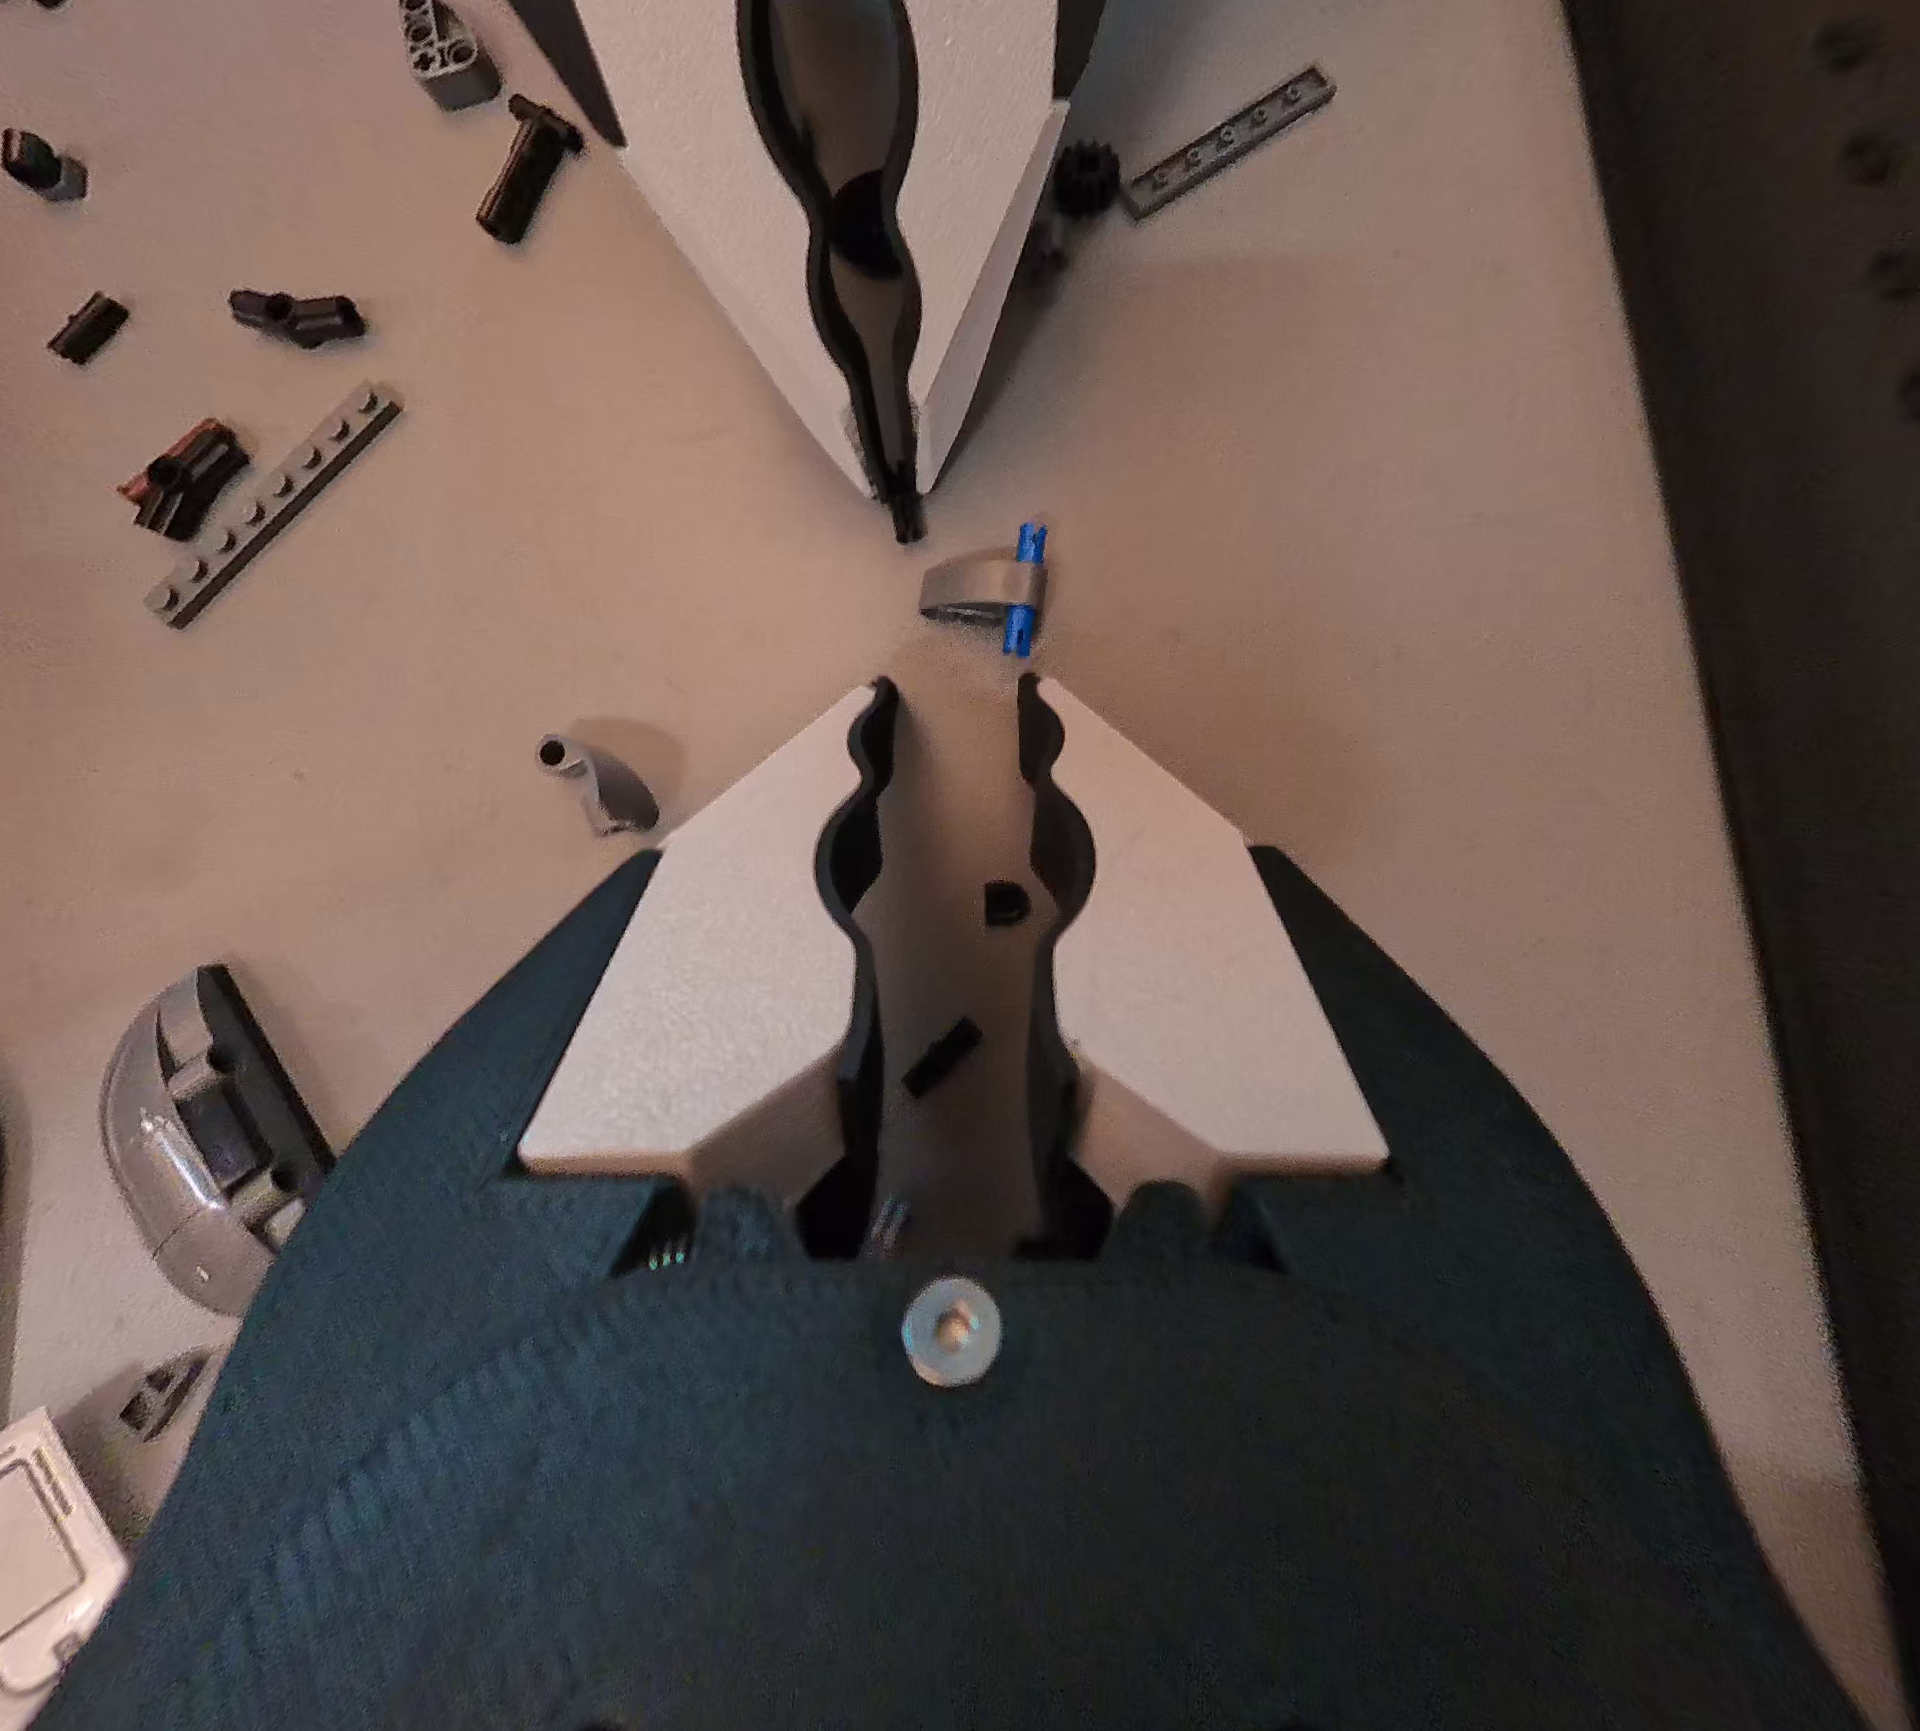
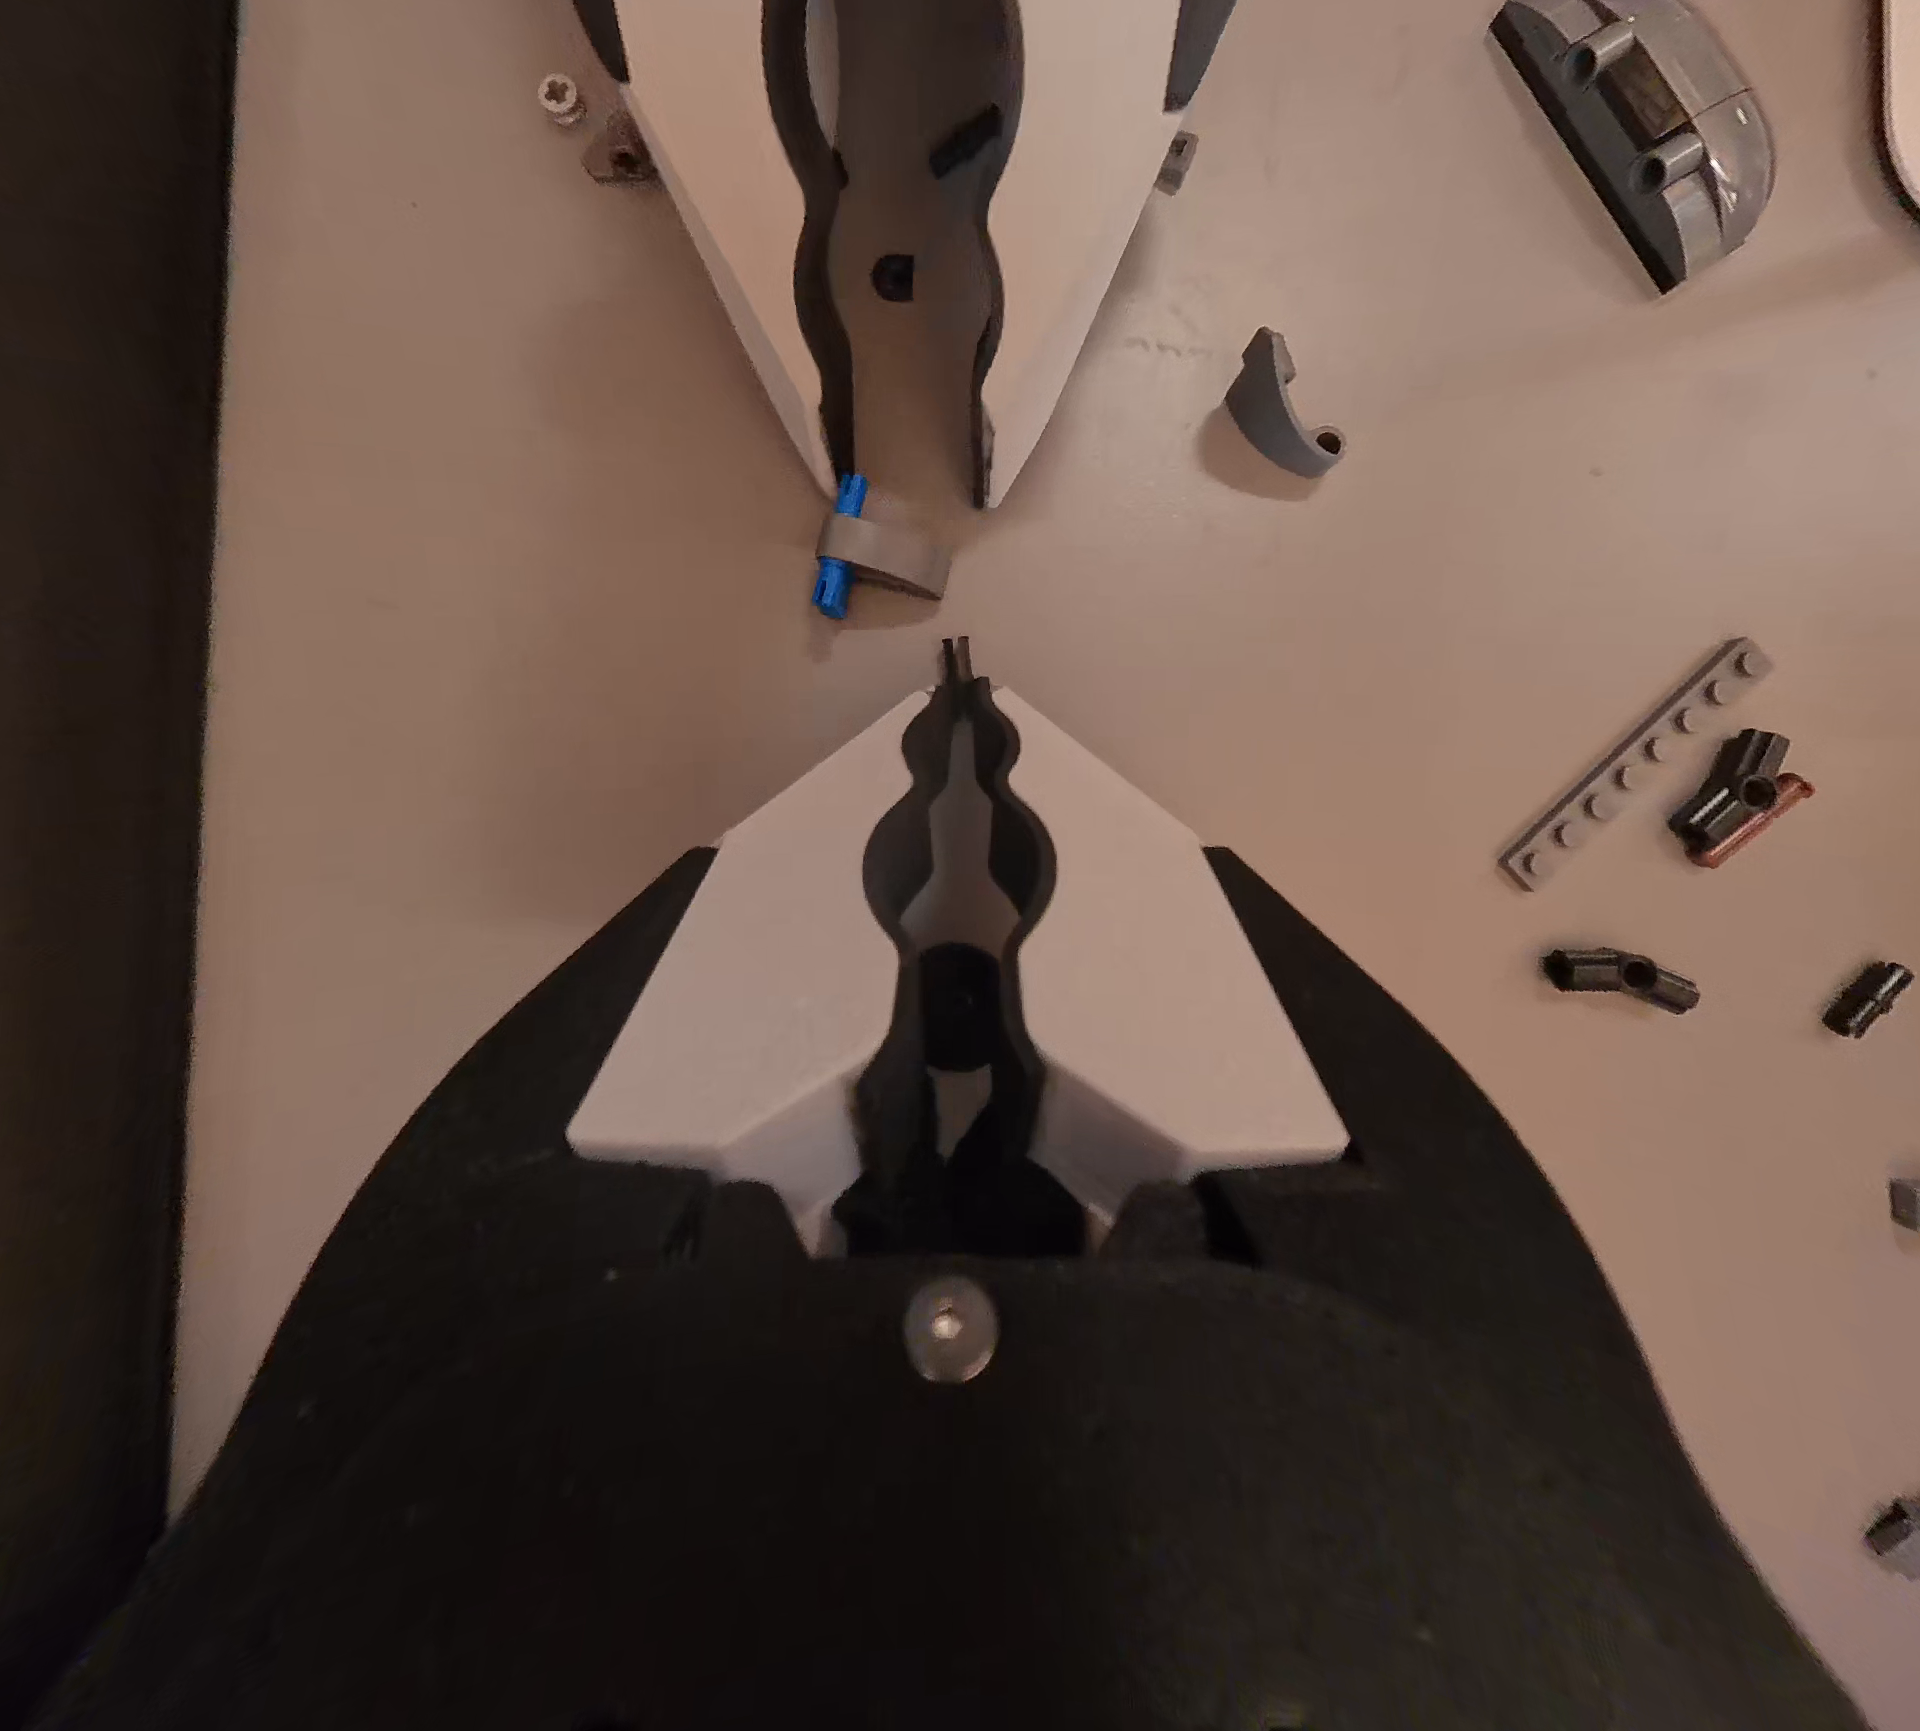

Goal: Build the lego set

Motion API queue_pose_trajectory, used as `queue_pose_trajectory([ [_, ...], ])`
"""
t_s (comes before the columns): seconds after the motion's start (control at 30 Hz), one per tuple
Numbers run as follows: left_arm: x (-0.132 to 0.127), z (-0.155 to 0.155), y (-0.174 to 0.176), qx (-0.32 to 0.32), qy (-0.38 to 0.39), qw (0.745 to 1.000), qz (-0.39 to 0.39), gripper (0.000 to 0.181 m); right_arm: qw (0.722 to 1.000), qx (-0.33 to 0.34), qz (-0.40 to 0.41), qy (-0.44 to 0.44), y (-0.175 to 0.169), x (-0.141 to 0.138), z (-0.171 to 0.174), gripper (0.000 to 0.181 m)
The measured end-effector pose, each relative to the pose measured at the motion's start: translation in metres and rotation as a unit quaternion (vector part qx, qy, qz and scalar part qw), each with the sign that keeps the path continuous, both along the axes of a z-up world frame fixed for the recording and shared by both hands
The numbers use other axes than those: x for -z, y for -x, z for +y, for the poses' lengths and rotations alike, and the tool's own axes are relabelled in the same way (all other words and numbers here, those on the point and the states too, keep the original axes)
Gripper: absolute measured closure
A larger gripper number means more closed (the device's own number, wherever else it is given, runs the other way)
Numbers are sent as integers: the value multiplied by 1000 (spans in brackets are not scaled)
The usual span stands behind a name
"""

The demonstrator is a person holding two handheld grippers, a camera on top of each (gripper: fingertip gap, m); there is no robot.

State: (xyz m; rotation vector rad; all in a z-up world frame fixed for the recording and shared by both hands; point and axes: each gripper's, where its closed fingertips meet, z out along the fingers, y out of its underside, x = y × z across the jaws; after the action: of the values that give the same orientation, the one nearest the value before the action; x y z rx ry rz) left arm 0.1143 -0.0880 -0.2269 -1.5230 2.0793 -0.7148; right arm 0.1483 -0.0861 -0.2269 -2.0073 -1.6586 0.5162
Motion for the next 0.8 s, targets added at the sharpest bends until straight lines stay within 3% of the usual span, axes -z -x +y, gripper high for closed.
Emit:
queue_pose_trajectory([
  [0.8, 0, -10, 0, 19, -4, 1000, 7, 167, 1000, 0, 3, 7, 0, 0, -1, 179],
])
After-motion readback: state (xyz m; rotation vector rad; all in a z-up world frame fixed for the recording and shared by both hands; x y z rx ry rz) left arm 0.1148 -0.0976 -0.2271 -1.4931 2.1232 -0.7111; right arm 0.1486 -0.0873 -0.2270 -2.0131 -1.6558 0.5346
